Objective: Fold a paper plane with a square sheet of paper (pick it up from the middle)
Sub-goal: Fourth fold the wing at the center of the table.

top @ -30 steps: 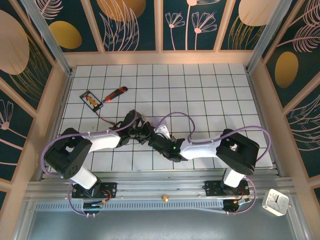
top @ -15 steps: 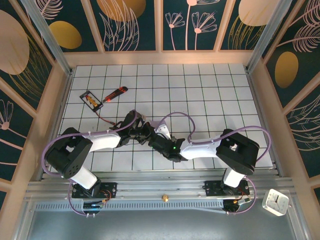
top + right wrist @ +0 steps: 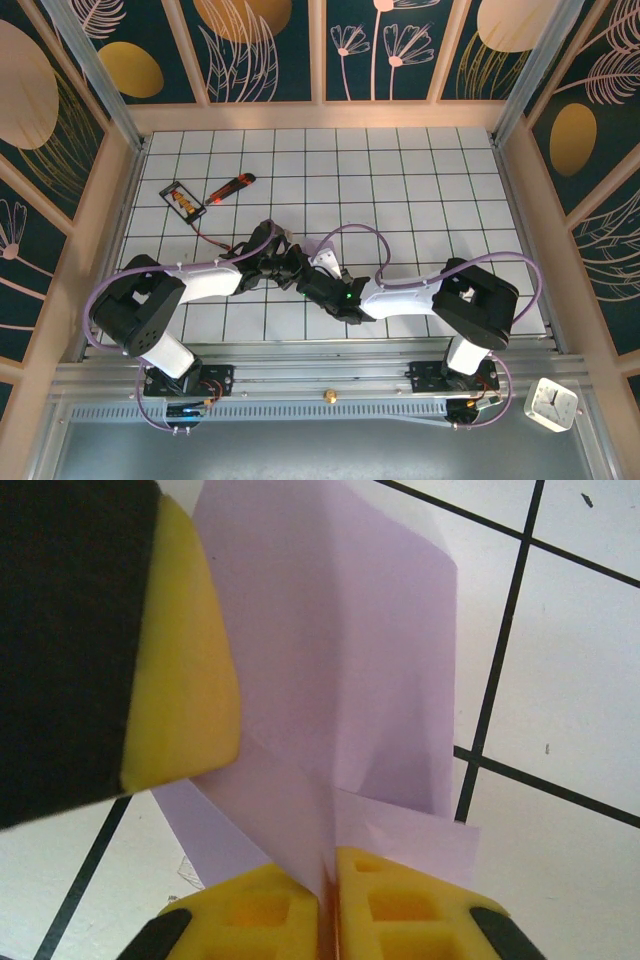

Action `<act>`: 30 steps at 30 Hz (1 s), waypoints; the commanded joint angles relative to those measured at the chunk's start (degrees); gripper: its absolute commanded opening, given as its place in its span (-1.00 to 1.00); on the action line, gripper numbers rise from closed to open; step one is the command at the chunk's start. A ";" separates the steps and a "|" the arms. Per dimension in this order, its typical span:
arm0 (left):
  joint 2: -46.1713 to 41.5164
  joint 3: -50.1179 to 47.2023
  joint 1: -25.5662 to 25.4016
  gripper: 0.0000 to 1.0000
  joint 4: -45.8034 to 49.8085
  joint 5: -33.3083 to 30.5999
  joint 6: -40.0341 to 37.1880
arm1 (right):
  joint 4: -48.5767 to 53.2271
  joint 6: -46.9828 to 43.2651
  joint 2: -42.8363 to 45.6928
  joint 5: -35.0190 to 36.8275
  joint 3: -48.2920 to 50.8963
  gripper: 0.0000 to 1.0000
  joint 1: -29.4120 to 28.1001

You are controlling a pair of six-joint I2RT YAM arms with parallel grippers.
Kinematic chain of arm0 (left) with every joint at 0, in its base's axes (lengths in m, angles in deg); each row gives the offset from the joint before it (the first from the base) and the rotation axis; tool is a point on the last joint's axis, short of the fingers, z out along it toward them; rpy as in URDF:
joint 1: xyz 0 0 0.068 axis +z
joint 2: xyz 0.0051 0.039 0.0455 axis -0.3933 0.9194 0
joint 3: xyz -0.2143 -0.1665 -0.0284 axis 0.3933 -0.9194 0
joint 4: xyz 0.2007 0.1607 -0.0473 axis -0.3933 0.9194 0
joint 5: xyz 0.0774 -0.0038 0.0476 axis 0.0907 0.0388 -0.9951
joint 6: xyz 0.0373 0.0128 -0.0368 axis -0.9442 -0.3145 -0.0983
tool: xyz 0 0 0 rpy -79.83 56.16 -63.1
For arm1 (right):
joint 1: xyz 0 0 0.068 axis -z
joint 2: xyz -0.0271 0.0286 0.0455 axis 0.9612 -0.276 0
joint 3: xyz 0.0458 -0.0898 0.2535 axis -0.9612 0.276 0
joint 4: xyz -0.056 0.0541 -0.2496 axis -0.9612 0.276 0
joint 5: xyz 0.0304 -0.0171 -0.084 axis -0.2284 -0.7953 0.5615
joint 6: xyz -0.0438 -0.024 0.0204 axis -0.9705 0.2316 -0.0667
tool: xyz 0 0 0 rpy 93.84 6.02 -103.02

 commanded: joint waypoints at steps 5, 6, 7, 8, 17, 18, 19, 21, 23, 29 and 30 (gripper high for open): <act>0.16 1.75 -0.17 -1.00 5.86 0.00 1.80 | -0.87 0.70 1.19 0.90 1.30 -0.88 0.70; 0.14 1.81 -0.15 -1.00 5.95 -0.03 1.66 | -1.06 0.71 1.33 0.67 1.39 -0.88 0.78; 0.18 1.90 -0.18 -1.00 6.08 0.08 1.55 | -1.22 0.70 1.52 0.48 1.48 -0.88 0.92; 0.23 2.05 -0.17 -1.00 6.28 0.10 1.42 | -1.30 0.61 1.56 0.24 1.52 -0.86 1.02; 0.36 2.17 -0.18 -1.00 6.92 0.85 0.97 | -1.24 0.27 0.90 0.27 1.59 -0.62 1.14; 0.39 2.17 -0.08 -1.00 7.00 0.96 0.95 | -1.18 0.08 0.85 0.25 1.48 -0.61 1.19; 0.40 2.17 -0.15 -1.00 7.02 0.96 0.89 | -1.19 0.02 0.76 0.32 1.44 -0.60 1.16; 0.49 2.11 -0.15 -1.00 7.08 1.13 0.73 | -1.10 -0.33 0.56 0.58 1.35 -0.58 1.20; 0.49 2.08 -0.21 -1.00 7.09 1.29 0.77 | -1.01 -0.63 0.49 0.81 1.22 -0.56 1.29; 0.66 2.09 -0.14 -1.00 7.18 1.35 0.63 | -1.23 -1.52 -0.06 0.98 0.78 -0.58 1.58; 0.67 2.09 -0.15 -1.00 7.18 1.34 0.70 | -1.23 -1.67 -0.15 1.00 0.85 -0.60 1.55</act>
